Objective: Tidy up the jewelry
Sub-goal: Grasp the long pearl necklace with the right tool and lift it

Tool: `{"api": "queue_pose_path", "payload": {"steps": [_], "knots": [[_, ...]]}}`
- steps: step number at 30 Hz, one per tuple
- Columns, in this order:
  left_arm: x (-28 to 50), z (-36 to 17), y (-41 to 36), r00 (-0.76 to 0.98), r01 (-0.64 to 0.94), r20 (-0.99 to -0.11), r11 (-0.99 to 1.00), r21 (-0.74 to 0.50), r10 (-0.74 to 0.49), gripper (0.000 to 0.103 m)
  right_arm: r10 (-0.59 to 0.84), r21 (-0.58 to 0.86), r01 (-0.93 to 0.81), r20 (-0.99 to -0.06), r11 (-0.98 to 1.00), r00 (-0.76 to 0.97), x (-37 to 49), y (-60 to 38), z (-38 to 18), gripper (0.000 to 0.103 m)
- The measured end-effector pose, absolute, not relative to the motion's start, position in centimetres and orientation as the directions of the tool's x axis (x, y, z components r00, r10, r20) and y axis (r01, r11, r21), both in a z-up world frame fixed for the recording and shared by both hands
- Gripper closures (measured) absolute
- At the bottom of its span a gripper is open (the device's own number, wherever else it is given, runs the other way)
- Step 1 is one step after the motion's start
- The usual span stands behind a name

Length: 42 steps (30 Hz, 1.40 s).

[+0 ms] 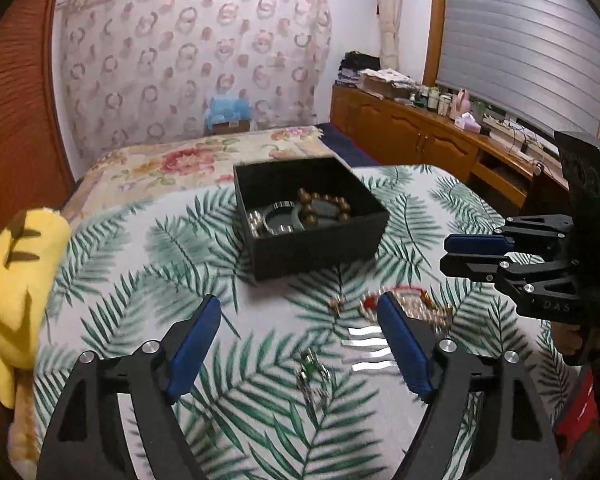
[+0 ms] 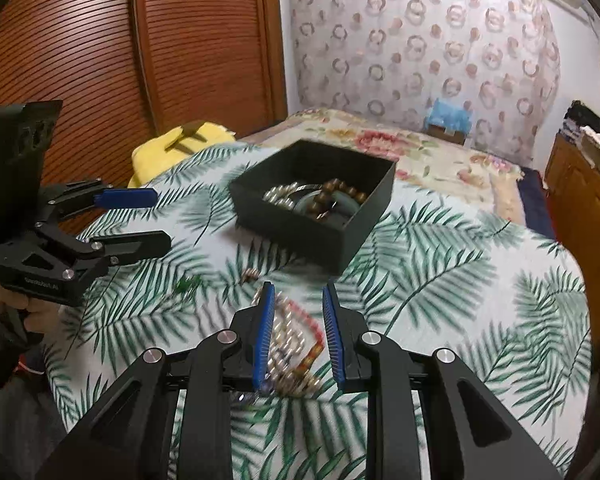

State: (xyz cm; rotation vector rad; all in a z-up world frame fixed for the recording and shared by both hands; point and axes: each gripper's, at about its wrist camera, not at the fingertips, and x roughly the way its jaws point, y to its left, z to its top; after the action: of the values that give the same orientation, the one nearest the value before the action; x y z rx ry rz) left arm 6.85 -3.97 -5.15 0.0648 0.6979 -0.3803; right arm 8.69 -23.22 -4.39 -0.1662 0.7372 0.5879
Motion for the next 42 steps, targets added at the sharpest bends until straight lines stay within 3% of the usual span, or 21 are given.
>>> {"api": "queue_pose_path", "payload": {"steps": [3, 29, 31, 33, 42], "knots": [[6.4, -6.2, -4.1, 0.692, 0.36, -0.65, 0.931, -0.066, -0.314, 0.018, 0.448, 0.063, -0.57, -0.691, 0.819, 0.567, 8.3, -22.9, -5.3, 0.076], [4.7, -8.2, -4.5, 0.684, 0.356, -0.668, 0.933, -0.046, -0.294, 0.018, 0.441, 0.153, -0.546, -0.777, 0.824, 0.448, 12.6, -20.9, -8.9, 0.077], [4.7, -8.1, -4.5, 0.683, 0.355, -0.669, 0.934, -0.047, -0.293, 0.018, 0.441, 0.143, -0.559, -0.78, 0.816, 0.444, 12.5, -20.6, -9.0, 0.09], [4.7, -8.1, -4.5, 0.683, 0.355, -0.669, 0.934, -0.047, -0.293, 0.018, 0.433, 0.124, -0.566, -0.78, 0.815, 0.452, 12.2, -20.4, -8.9, 0.093], [4.5, -8.2, -4.7, 0.681, 0.36, -0.669, 0.932, -0.05, -0.299, 0.018, 0.421, 0.081, -0.53, -0.711, 0.844, 0.562, 10.4, -23.7, -5.3, 0.098]]}}
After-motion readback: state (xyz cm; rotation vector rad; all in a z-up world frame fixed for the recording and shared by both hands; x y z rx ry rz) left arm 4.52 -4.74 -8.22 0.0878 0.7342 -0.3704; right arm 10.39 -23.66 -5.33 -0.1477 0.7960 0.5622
